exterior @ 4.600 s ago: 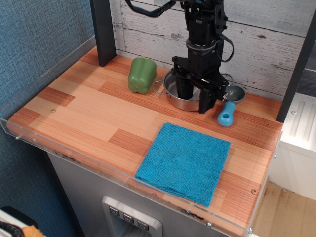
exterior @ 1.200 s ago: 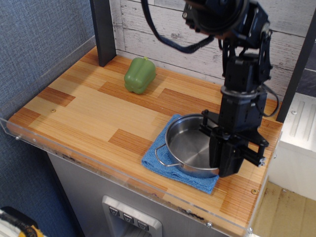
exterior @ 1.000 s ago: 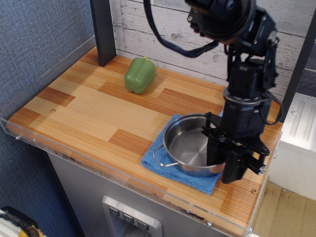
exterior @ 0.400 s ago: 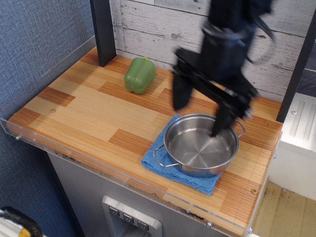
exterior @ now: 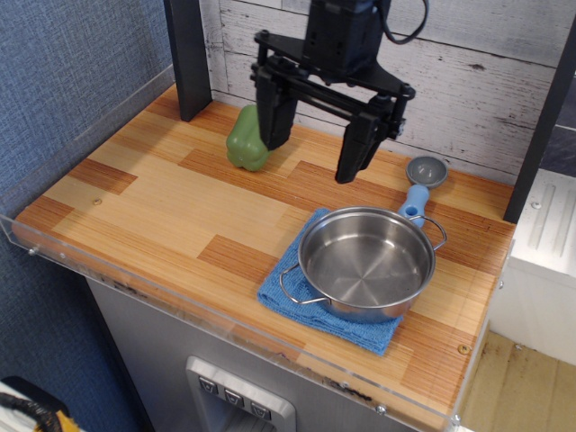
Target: Pick up the pot and put it on yellow cloth
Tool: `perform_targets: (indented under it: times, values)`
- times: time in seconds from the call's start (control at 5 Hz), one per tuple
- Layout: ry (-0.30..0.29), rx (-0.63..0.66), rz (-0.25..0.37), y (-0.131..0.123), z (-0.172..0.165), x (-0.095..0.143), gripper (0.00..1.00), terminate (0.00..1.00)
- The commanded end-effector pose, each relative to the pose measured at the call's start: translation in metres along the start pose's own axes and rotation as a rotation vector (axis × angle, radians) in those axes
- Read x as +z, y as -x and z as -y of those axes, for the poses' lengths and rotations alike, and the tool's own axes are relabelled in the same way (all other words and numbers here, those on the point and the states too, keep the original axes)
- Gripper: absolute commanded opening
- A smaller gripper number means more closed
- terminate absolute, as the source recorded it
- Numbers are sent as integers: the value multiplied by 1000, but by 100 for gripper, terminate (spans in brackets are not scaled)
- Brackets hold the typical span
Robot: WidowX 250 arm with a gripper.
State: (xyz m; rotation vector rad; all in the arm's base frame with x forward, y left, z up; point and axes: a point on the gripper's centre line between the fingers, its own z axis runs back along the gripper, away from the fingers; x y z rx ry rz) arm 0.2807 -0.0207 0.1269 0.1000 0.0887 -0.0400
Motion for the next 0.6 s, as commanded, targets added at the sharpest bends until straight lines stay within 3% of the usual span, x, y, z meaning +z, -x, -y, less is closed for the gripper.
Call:
perform_targets:
  times: [0.0, 0.2, 0.4]
  values:
    - [-9, -76, 53, -11, -7, 5, 100, 0]
    - [-9, -76, 53, -11, -7, 5, 100, 0]
    - [-9, -76, 53, -11, -7, 5, 100, 100]
